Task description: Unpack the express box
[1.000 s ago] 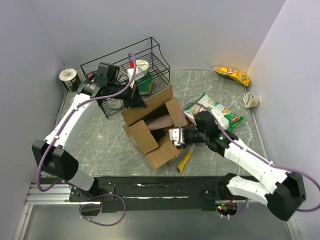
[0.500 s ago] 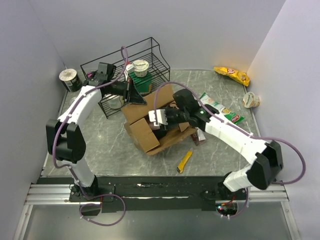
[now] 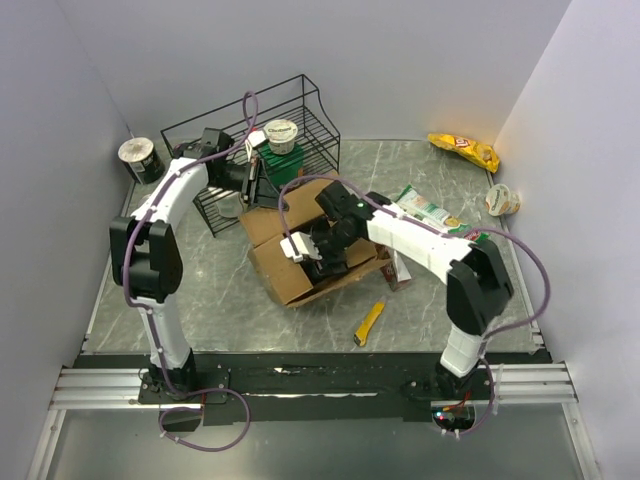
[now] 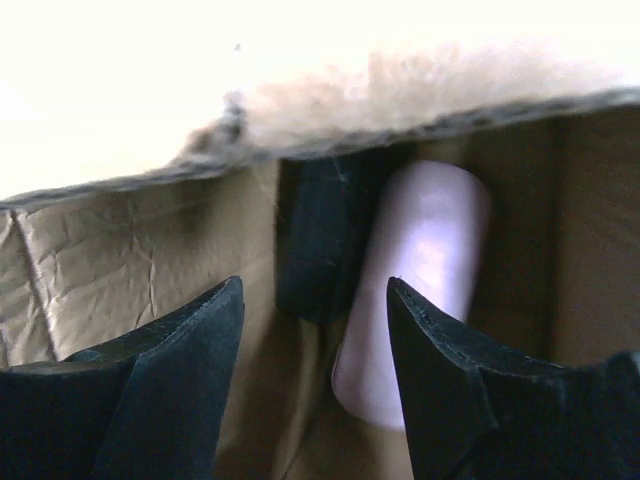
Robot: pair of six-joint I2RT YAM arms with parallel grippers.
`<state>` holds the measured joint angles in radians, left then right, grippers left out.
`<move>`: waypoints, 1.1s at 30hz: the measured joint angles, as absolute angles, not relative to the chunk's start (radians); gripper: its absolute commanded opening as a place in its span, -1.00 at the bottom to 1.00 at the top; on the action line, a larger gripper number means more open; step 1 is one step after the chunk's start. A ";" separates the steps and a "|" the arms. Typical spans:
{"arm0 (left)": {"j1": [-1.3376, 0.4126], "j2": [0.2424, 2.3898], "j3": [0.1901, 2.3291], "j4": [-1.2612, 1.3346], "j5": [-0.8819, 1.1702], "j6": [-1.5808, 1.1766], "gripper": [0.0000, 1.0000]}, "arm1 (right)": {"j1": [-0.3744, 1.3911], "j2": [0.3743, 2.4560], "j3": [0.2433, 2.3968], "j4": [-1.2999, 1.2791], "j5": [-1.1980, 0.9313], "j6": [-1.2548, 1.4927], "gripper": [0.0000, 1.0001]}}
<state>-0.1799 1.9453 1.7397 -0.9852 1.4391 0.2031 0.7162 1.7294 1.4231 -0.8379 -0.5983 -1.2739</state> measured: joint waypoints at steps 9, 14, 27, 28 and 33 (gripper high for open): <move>-0.169 1.855 1.637 -0.719 1.301 -0.013 -0.98 | 0.731 1.866 1.465 -0.900 -0.647 -1.282 0.35; -0.169 1.822 1.596 -0.585 1.219 -0.121 -0.98 | 0.751 1.879 1.438 -0.807 -0.611 -1.249 0.26; -0.163 1.801 1.522 -0.469 1.116 -0.177 -0.98 | 0.764 1.845 1.332 -0.660 -0.566 -1.113 -1.00; -0.169 1.799 1.519 -0.474 1.108 -0.172 -0.98 | 0.761 1.829 1.331 -0.674 -0.560 -1.102 -1.00; -0.171 1.790 1.509 -0.471 1.063 -0.143 -0.98 | 0.720 1.702 1.358 -0.720 -0.557 -1.062 -1.00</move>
<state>-0.1707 1.7905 1.5093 -0.4706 1.0630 -0.1429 0.7197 1.7016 1.3579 -0.7197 -0.5568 -1.0622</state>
